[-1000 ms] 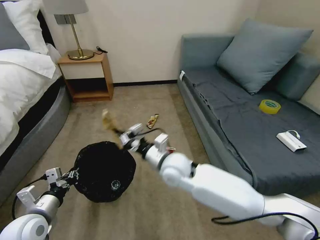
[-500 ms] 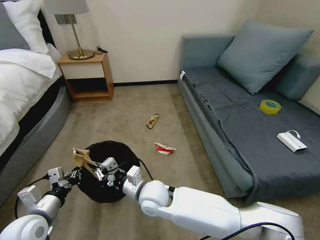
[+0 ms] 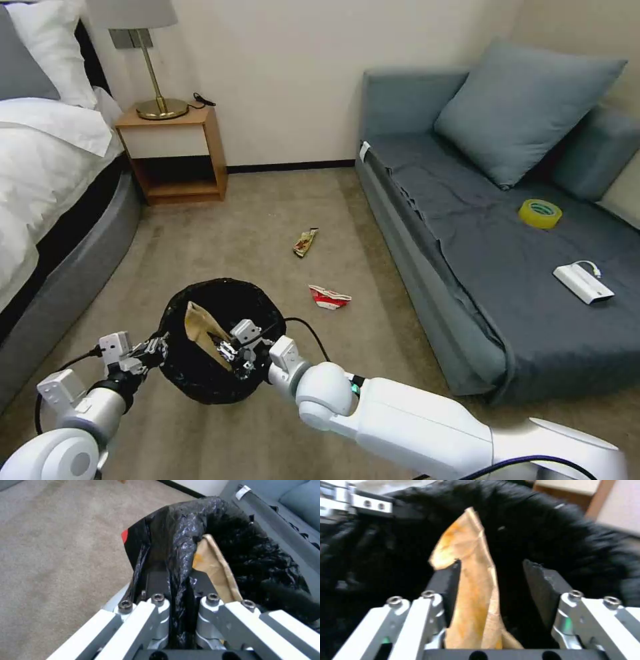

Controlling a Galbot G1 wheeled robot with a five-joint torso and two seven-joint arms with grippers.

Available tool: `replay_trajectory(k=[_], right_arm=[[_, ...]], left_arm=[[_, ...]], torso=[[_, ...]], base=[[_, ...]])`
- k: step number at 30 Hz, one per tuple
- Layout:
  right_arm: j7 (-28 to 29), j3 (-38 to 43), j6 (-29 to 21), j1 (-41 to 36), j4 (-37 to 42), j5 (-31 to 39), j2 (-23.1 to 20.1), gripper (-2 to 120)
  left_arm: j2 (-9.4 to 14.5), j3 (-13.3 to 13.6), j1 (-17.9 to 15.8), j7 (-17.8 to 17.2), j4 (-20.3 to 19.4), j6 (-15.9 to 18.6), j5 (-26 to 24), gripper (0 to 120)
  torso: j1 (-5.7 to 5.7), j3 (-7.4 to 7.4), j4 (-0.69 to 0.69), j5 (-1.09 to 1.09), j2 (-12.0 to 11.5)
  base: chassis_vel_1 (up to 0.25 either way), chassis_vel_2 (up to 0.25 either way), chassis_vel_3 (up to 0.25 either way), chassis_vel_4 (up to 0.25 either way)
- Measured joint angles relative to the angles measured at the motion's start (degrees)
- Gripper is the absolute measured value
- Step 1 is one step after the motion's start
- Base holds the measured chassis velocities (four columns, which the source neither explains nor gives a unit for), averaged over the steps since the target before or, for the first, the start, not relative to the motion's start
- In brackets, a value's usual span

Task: Pick up the trash bin, then pick up the garbage on the floor and place it into the trash bin.

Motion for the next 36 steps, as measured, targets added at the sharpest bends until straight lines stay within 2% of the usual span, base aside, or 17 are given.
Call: replay_trajectory(k=[3,4,5,6,7,9,12,13,15,17,18,22,23,26,36], right_arm=[[0.9,2.7,2.9,-0.9,1.2,-9.0,-2.3,67],[0.9,2.7,2.9,-0.9,1.2,-9.0,-2.3,67],[2.2,4.3,4.3,-1.7,1.9,-12.8,-3.6,74],[2.9,5.0,4.7,-2.0,2.1,-14.1,-4.2,76],[3.7,5.7,5.1,-2.3,2.4,-15.4,-4.8,82],[4.8,6.7,5.7,-2.8,2.8,-16.7,-5.7,85],[10.3,15.7,6.2,-9.1,6.8,-20.1,-10.9,99],[10.3,15.7,6.2,-9.1,6.8,-20.1,-10.9,99],[11.9,24.5,4.0,-18.2,10.3,-20.4,-13.6,100],[11.6,29.9,2.5,-24.5,13.2,-20.8,-15.0,100],[11.6,29.9,2.5,-24.5,13.2,-20.8,-15.0,100],[8.9,39.4,2.4,-38.2,19.0,-22.1,-15.4,100],[8.9,39.4,2.4,-38.2,19.0,-22.1,-15.4,100],[6.7,44.8,4.2,-46.3,21.1,-24.6,-13.8,100],[6.2,50.6,6.2,-53.5,24.7,-25.0,-11.0,100]], left_arm=[[-0.3,-0.2,-0.2,0.0,0.0,0.0,0.5,6],[-0.3,-0.2,-0.2,0.0,0.0,0.0,0.5,6],[-0.4,-0.4,-0.3,0.0,0.0,0.0,0.6,6],[-0.5,-0.5,-0.3,0.0,0.0,0.0,0.6,6],[-0.5,-0.6,-0.3,0.0,0.0,0.0,0.6,6],[-0.5,-0.7,-0.4,-0.1,0.0,0.0,0.6,6],[-0.6,-1.4,-0.5,-0.1,0.3,-0.1,0.8,6],[-0.6,-1.4,-0.5,-0.1,0.3,-0.1,0.8,6],[-0.6,-1.7,-0.7,0.0,0.5,-0.2,1.4,6],[-0.5,-1.7,-0.9,0.0,0.6,-0.3,1.7,6],[-0.5,-1.7,-0.9,0.0,0.6,-0.3,1.7,6],[-0.4,-1.6,-1.5,-0.1,0.8,-0.3,2.0,6],[-0.4,-1.6,-1.5,-0.1,0.8,-0.3,2.0,6],[-0.2,-1.4,-1.8,-0.2,0.9,-0.3,2.1,6],[-0.4,-1.2,-2.2,-0.7,1.0,0.1,1.9,6]], torso=[[0.00,0.00,0.01,0.00,0.0],[0.00,0.00,0.01,0.00,0.0],[0.00,0.00,0.00,0.00,0.0],[0.00,0.00,0.01,0.01,0.0],[0.00,0.00,0.00,0.01,0.0],[0.00,0.00,0.00,0.01,0.0],[0.00,0.00,0.01,0.00,0.0],[0.00,0.00,0.01,0.00,0.0],[0.00,0.00,-0.01,0.03,0.0],[0.00,0.00,-0.02,0.00,0.0],[0.00,0.00,-0.02,0.00,0.0],[0.00,0.00,-0.01,0.00,0.0],[0.00,0.00,-0.01,0.00,0.0],[0.00,0.00,-0.02,0.00,0.0],[0.00,0.00,0.00,0.00,0.0]], base=[[0.000,0.000,0.000,0.000],[0.000,0.000,0.000,0.000],[0.000,0.000,0.000,0.000],[0.000,0.000,0.000,0.000],[0.000,0.000,0.000,0.000],[0.000,0.000,0.000,0.000],[0.000,0.000,0.000,0.000],[0.000,0.000,0.000,0.000],[0.000,0.000,0.000,0.000],[0.000,0.000,0.000,0.000],[0.000,0.000,0.000,0.000],[0.000,0.000,0.000,0.000],[0.000,0.000,0.000,0.000],[0.000,0.000,0.000,0.000],[0.000,0.000,0.000,0.000]])
